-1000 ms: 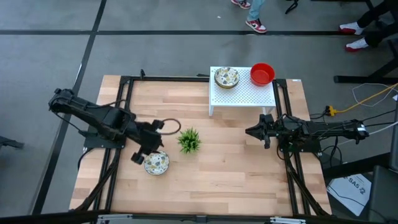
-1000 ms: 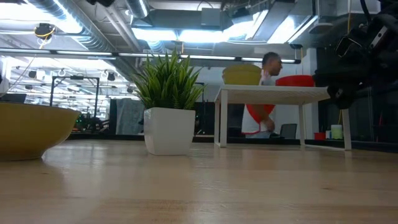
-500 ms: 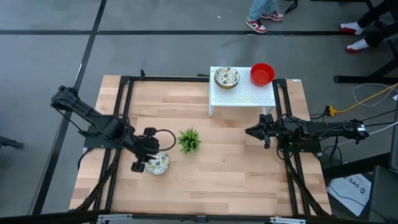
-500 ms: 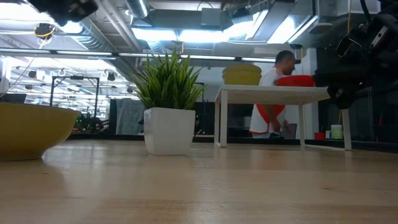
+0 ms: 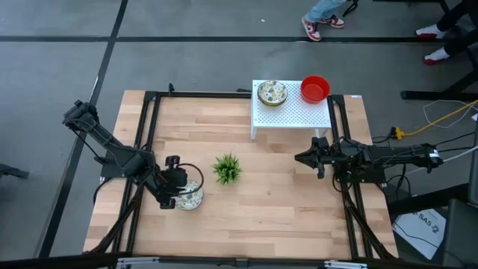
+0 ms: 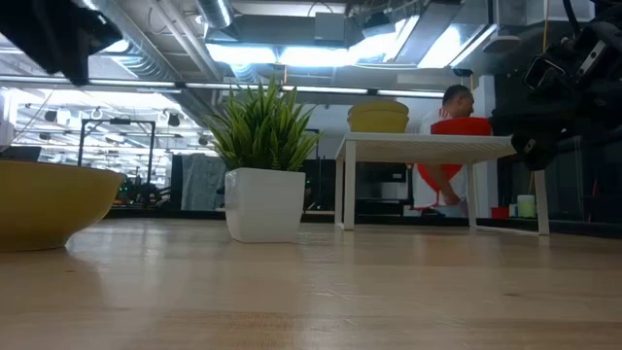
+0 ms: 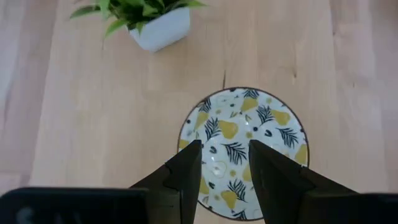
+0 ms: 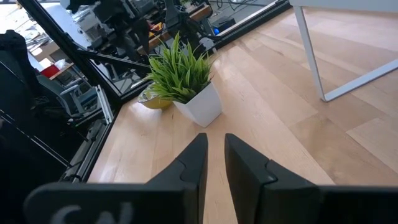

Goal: Pick & Place Mini bowls
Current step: Stack the white bowl on the white bowl on the shelf

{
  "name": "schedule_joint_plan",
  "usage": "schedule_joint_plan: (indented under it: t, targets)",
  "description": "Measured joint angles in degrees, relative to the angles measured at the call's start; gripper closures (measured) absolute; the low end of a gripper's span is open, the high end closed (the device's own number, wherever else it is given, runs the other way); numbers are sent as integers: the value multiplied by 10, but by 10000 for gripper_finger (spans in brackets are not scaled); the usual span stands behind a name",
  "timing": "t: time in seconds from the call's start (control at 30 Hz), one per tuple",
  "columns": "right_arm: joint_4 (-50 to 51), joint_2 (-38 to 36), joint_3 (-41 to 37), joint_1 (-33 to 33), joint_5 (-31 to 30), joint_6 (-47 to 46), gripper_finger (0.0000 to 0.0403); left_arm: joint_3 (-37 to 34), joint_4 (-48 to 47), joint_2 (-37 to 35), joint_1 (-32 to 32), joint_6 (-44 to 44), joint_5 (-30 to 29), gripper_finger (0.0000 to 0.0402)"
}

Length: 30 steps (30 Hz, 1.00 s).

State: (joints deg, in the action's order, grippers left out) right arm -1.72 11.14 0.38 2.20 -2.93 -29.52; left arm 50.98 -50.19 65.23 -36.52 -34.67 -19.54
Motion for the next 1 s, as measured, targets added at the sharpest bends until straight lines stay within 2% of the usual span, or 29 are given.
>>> schedule_joint_plan:
  t: [0.33, 0.53, 0.8, 1.0]
  targets:
    - [0, 0, 0, 0, 0, 0, 347, -47, 91, 0, -42, -17, -4, 274]
    - [0, 0, 0, 0, 0, 0, 347, -47, 124, 5, -60, 28, 6, 274]
    - [0, 0, 0, 0, 0, 0, 347, -47, 134, 65, -69, 44, 40, 274]
    - [0, 0, 0, 0, 0, 0, 347, -47, 164, 120, -69, 8, 74, 274]
